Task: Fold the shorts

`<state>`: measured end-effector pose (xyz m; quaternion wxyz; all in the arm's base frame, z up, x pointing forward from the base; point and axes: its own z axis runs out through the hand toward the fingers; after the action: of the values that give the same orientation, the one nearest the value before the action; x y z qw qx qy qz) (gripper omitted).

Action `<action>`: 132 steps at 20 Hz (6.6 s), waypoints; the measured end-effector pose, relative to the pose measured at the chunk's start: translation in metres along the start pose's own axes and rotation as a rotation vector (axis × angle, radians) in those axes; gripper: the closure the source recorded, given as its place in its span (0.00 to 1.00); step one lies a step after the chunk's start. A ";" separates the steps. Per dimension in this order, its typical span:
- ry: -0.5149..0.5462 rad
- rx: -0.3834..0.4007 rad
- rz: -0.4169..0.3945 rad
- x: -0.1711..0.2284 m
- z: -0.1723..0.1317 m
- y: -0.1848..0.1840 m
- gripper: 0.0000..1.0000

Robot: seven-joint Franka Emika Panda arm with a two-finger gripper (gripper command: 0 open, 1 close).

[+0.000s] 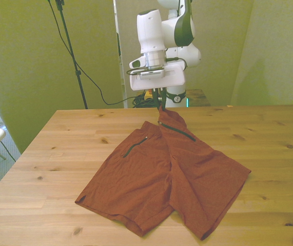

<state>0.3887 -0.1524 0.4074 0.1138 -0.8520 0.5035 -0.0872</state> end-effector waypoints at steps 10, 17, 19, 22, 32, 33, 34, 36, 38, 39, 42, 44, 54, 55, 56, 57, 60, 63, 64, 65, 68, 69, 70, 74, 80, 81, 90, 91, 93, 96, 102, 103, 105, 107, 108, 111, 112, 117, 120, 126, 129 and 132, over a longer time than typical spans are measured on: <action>0.006 -0.002 0.059 0.015 0.030 0.040 0.00; 0.003 -0.013 0.061 0.019 0.040 0.042 0.00; 0.009 -0.012 0.061 0.021 0.038 0.041 0.00; 0.050 -0.037 0.031 0.024 0.029 0.041 0.00; 0.436 -0.231 -0.291 -0.080 0.000 -0.096 0.00; 0.469 -0.250 -0.340 -0.098 0.011 -0.119 0.00; 0.503 -0.270 -0.390 -0.115 0.023 -0.139 0.00; 0.569 -0.320 -0.483 -0.146 0.044 -0.173 0.00; 0.617 -0.359 -0.548 -0.173 0.062 -0.199 0.00; 0.639 -0.374 -0.571 -0.184 0.070 -0.211 0.00; 0.639 -0.380 -0.607 -0.212 0.098 -0.246 0.00; 0.616 -0.366 -0.618 -0.226 0.114 -0.272 0.00; 0.619 -0.382 -0.631 -0.241 0.156 -0.322 0.00; 0.619 -0.391 -0.629 -0.239 0.158 -0.321 0.00; 0.621 -0.402 -0.625 -0.238 0.159 -0.320 0.00; 0.622 -0.411 -0.622 -0.237 0.160 -0.319 0.00; 0.625 -0.435 -0.618 -0.234 0.162 -0.314 0.00; 0.628 -0.444 -0.610 -0.228 0.163 -0.311 0.00; 0.629 -0.447 -0.606 -0.225 0.163 -0.310 0.00; 0.630 -0.449 -0.603 -0.222 0.163 -0.309 0.00; 0.634 -0.459 -0.587 -0.212 0.163 -0.307 0.00; 0.636 -0.464 -0.580 -0.206 0.163 -0.305 0.00; 0.637 -0.467 -0.573 -0.202 0.163 -0.303 0.00; 0.643 -0.478 -0.549 -0.181 0.163 -0.297 0.00; 0.632 -0.434 -0.549 -0.171 0.162 -0.295 1.00; 0.632 -0.434 -0.550 -0.171 0.162 -0.295 1.00; 0.616 -0.406 -0.563 -0.176 0.167 -0.293 1.00; 0.614 -0.402 -0.566 -0.177 0.167 -0.292 1.00; 0.610 -0.397 -0.572 -0.179 0.169 -0.292 1.00; 0.606 -0.396 -0.579 -0.182 0.171 -0.292 1.00; 0.599 -0.390 -0.589 -0.187 0.176 -0.293 1.00; 0.598 -0.388 -0.590 -0.186 0.177 -0.293 1.00; 0.596 -0.388 -0.590 -0.186 0.178 -0.292 1.00; 0.594 -0.389 -0.590 -0.186 0.180 -0.292 1.00; 0.595 -0.389 -0.590 -0.185 0.179 -0.292 1.00; 0.596 -0.388 -0.589 -0.185 0.179 -0.292 1.00; 0.597 -0.387 -0.587 -0.185 0.178 -0.292 1.00; 0.610 -0.363 -0.563 -0.175 0.162 -0.295 1.00; 0.638 -0.336 -0.523 -0.156 0.134 -0.299 1.00; 0.689 -0.320 -0.437 -0.083 0.089 -0.295 1.00; 0.707 -0.324 -0.400 -0.039 0.078 -0.289 1.00; 0.725 -0.326 -0.370 -0.004 0.071 -0.285 1.00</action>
<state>0.6446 -0.0080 0.4193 -0.2240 -0.8490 0.3568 -0.3189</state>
